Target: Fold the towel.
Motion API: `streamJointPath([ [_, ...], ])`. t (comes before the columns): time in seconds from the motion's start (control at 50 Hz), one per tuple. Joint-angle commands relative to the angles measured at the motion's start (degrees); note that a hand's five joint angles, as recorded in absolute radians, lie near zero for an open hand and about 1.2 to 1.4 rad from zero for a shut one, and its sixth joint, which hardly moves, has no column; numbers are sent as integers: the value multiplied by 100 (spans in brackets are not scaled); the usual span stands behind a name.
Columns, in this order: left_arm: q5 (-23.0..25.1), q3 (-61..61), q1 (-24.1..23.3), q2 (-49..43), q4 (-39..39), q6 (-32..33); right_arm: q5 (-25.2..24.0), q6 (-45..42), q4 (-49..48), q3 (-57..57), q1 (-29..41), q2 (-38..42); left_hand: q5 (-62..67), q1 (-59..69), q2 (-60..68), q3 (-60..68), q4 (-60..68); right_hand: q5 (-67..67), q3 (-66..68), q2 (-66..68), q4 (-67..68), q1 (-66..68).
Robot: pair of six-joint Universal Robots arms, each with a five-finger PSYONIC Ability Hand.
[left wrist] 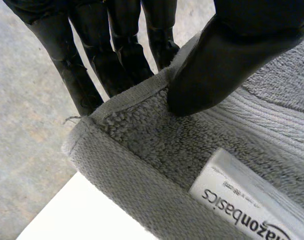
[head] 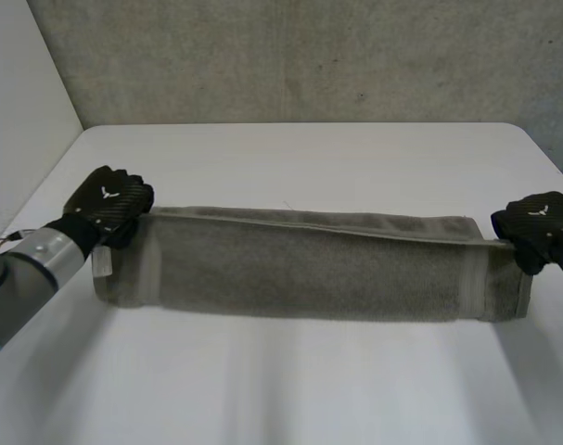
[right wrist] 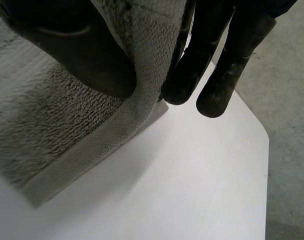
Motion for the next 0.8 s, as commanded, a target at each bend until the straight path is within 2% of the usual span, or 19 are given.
streamJointPath([
  [0.02,-174,974,-205,-959,-13,-4,286,330,-273,-831,345,870,365,571,212,246,186,295,220,291,278,297],
  [0.12,-183,1600,-266,-1541,-21,-13,523,445,-282,-1457,549,1425,365,571,212,246,186,295,220,291,278,297],
  [0.16,-192,2072,-363,-1900,-39,-30,803,454,-273,-1868,645,1757,365,571,212,246,186,295,220,291,278,297],
  [0.34,-438,3303,-477,-2840,-109,-48,1068,445,-255,-2934,891,2620,365,571,212,246,186,295,220,291,278,297],
  [0.44,-447,3612,-495,-3087,-162,-48,1410,410,-220,-3539,1049,3129,365,571,212,246,186,295,220,291,278,297],
  [0.46,-456,3665,-495,-3131,-171,-57,1411,410,-220,-3540,1050,3130,-516,-309,-668,-634,-695,295,220,291,278,297],
  [0.48,-456,3665,-495,-3132,-171,-57,1463,401,-220,-3627,1058,3208,-525,-318,-677,-643,-703,-265,-340,-270,-283,-263],
  [0.5,-464,3700,-495,-3158,-171,-57,1499,401,-211,-3724,1076,3261,-2506,-2300,-2659,-2625,-2685,-2985,-3060,-2990,-3003,-2983],
  [0.52,-465,3700,-495,-3158,-171,-57,1499,401,-211,-3725,1076,3262,-2526,-2320,-2679,-2645,-2705,-3012,-3087,-3017,-3030,-3011],
  [0.54,-499,3727,-504,-3184,-171,-48,1516,401,-211,-3820,1120,3314,-4442,-4235,-4594,-4560,-4620,-5261,-5336,-5265,-5278,-5259],
  [0.56,-587,3736,-504,-3193,-171,-48,1517,401,-211,-3900,1163,3341,-6193,-5986,-6345,-6311,-6371,-6499,-6574,-6504,-6516,-6497],
  [0.58,-588,3736,-504,-3193,-171,-48,1517,401,-211,-3901,1164,3341,-6210,-6003,-6362,-6328,-6389,-6511,-6586,-6516,-6529,-6509],
  [0.68,-1193,3780,-512,-3141,-197,5,1569,427,-203,-3980,1269,3288,-6513,-6306,-6665,-6631,-6692,-6705,-6780,-6709,-6722,-6703],
  [0.8,-1361,3675,-618,-2764,-434,-4,1815,454,-194,-3865,1428,2779,-6513,-6306,-6665,-6631,-6692,-6705,-6780,-6709,-6722,-6703],
])
